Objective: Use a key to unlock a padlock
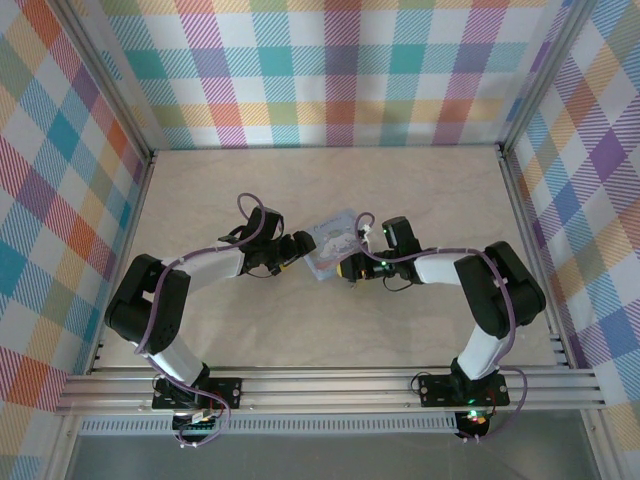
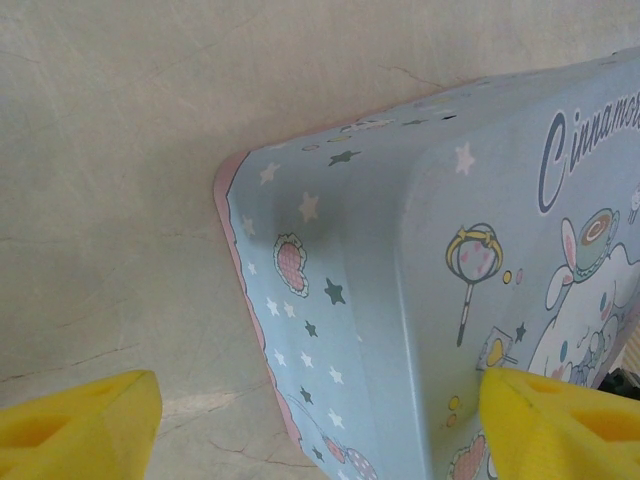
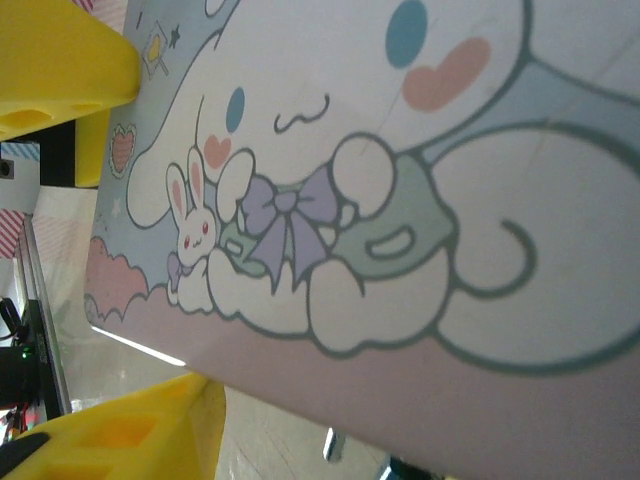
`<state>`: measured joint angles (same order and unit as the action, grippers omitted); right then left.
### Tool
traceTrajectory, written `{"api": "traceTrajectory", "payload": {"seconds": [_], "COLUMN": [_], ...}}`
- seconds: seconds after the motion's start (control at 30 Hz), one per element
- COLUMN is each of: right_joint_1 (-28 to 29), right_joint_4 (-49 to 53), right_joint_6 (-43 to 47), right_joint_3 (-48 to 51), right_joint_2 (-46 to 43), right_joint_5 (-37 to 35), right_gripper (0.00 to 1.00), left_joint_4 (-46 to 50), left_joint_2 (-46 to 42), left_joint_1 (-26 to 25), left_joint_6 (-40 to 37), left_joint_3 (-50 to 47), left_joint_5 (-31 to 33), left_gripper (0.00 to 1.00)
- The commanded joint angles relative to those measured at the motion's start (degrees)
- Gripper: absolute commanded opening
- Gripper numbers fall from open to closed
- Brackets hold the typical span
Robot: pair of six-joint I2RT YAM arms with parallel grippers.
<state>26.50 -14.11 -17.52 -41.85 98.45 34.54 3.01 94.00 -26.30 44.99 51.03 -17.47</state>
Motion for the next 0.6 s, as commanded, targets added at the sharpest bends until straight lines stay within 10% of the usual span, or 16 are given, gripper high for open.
{"api": "traceTrajectory", "payload": {"seconds": [0.0,0.57], "right_joint_1": [0.4,0.4], "right_joint_4": [-1.3,-1.3], "right_joint_6": [0.3,0.4], "right_joint_3": [1.4,2.2], "right_joint_2": [-2.3,-3.4], "right_joint_5": [1.1,0.2], "right_gripper": [0.53,0.39], "left_joint_4": [3.7,3.8], "left_joint_2": [0.1,0.0], "left_joint_1": [0.6,0.6], "left_joint_6": [-0.3,-0.3], "left_joint_3": [0.0,-0.2], "left_joint_5": [1.5,1.6], "left_gripper": [0.82,0.82]}}
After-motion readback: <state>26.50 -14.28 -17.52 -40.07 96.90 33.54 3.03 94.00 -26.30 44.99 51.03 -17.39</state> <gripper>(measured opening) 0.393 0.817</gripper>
